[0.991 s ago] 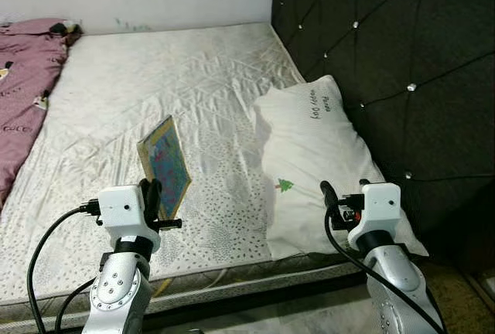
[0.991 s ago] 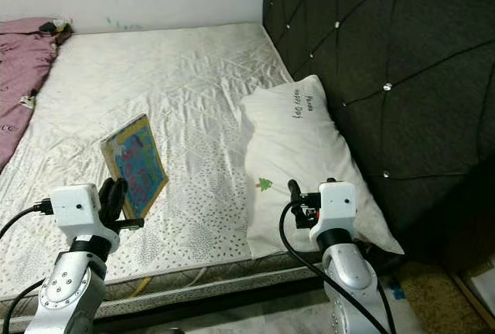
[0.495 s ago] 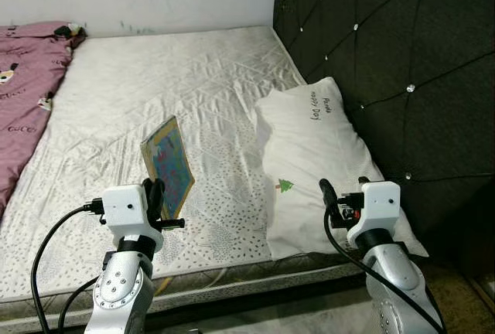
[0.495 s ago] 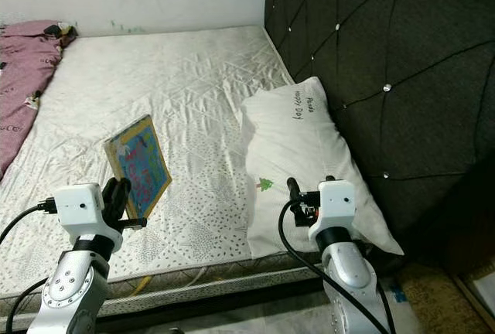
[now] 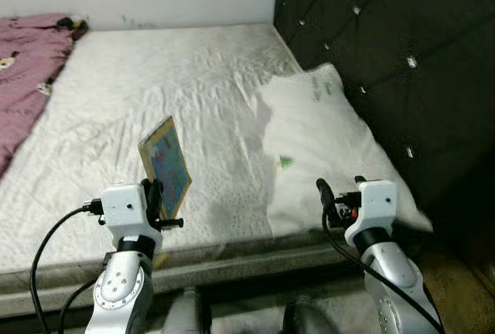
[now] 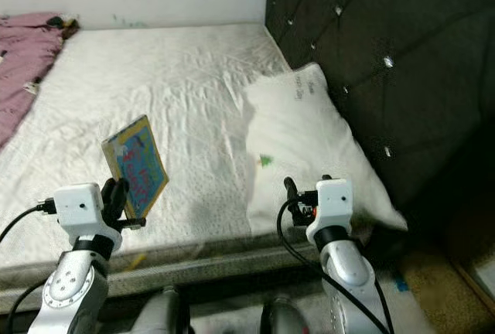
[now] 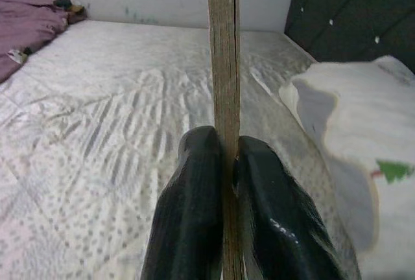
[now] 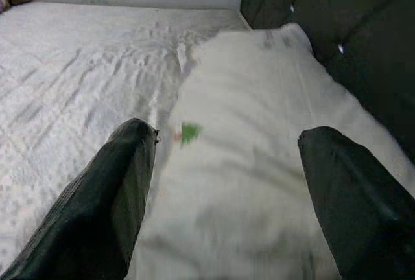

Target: Clean up the room

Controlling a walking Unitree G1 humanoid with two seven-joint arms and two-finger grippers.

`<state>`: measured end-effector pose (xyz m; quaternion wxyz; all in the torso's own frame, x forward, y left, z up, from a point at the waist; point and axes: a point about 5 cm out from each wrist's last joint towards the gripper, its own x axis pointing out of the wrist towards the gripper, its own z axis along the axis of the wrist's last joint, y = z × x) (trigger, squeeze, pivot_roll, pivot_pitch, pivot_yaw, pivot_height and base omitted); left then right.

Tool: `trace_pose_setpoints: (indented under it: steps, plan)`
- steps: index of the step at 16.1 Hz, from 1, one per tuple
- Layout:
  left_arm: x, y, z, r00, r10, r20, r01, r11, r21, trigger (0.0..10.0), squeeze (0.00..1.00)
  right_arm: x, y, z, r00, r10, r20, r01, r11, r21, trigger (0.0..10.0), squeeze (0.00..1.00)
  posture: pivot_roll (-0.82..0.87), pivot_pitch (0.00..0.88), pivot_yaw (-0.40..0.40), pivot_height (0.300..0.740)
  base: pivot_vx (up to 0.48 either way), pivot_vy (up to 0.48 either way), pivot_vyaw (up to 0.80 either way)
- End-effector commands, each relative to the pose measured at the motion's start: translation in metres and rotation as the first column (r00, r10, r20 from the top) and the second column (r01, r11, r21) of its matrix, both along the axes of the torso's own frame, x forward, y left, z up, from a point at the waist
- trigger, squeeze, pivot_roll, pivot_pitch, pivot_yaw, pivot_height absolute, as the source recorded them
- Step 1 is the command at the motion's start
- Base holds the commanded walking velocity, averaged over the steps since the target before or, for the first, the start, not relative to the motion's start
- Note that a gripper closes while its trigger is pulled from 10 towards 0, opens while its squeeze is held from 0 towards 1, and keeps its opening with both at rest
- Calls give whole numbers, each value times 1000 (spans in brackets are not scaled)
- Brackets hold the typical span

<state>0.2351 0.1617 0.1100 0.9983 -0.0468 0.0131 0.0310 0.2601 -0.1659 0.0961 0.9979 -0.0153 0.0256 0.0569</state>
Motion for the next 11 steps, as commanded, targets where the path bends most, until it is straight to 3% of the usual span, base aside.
trace_pose_setpoints:
  steps: [1, 4, 11]
  plan:
    - [1, 1, 8, 999, 5, 49, -7, 1000, 22, 10000, 0, 0, -1, 0, 1000, 6, 5, -6, 1000, -1, 10000, 0, 32, 57, 21, 616, 0, 0, 0]
    - [0, 2, 11, 997, 2, 73, -3, 1000, 16, 10000, 0, 4, -5, -1, 1000, 5, -3, -5, 1000, -10, 10000, 0, 32, 57, 21, 616, 0, 0, 0]
    - [-3, 1, 10, 997, -10, 80, 10, 1000, 5, 10000, 0, 6, -7, 0, 1000, 5, 4, -5, 1000, -21, 10000, 0, 33, 67, 19, 616, 345, 0, 0]
